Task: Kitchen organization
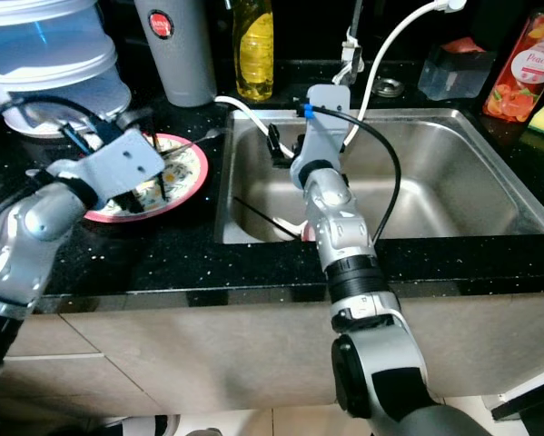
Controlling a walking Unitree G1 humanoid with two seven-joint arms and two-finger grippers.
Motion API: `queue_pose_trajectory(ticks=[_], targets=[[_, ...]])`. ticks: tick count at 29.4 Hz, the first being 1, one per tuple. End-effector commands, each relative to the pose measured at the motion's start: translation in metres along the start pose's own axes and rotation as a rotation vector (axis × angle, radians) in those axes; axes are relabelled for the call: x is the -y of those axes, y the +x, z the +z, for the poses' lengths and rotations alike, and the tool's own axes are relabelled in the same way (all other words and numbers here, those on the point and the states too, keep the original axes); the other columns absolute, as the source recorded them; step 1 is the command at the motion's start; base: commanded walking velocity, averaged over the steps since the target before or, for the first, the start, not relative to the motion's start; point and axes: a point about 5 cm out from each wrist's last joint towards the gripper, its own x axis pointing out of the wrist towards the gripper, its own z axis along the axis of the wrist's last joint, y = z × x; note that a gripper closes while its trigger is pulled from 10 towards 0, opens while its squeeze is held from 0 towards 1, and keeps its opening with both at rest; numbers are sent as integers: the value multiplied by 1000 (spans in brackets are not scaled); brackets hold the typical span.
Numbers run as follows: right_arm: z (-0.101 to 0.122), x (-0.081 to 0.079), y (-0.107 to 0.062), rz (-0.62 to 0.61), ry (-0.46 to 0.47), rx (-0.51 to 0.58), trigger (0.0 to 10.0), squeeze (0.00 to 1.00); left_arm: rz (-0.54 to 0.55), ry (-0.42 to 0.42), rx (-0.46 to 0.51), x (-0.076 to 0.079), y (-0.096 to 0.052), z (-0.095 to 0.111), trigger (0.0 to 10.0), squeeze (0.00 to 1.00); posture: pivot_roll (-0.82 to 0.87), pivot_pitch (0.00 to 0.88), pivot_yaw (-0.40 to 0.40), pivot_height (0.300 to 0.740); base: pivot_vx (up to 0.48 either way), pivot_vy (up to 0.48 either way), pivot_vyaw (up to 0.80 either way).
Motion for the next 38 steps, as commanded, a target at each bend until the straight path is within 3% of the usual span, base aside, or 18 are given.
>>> queue_pose_trajectory(ticks=[1,3,5,19,38], targets=[[-1,-1,0,-1,4,-5,10000,0,46,14,40,-4,5,10,10000,0,225,0,6,740,0,0,0],[-1,-1,0,-2,4,-3,10000,0,56,3,44,-4,7,11,10000,0,225,0,6,740,0,0,0],[-1,0,0,-5,4,-1,10000,0,81,-79,45,-3,11,12,10000,0,221,0,7,740,0,0,0],[1,1,1,-4,0,6,10000,0,56,-17,125,6,29,31,10000,0,212,0,12,740,0,0,0],[0,0,1,-6,4,6,10000,0,65,-9,184,9,33,43,10000,0,222,0,8,740,0,0,0]])
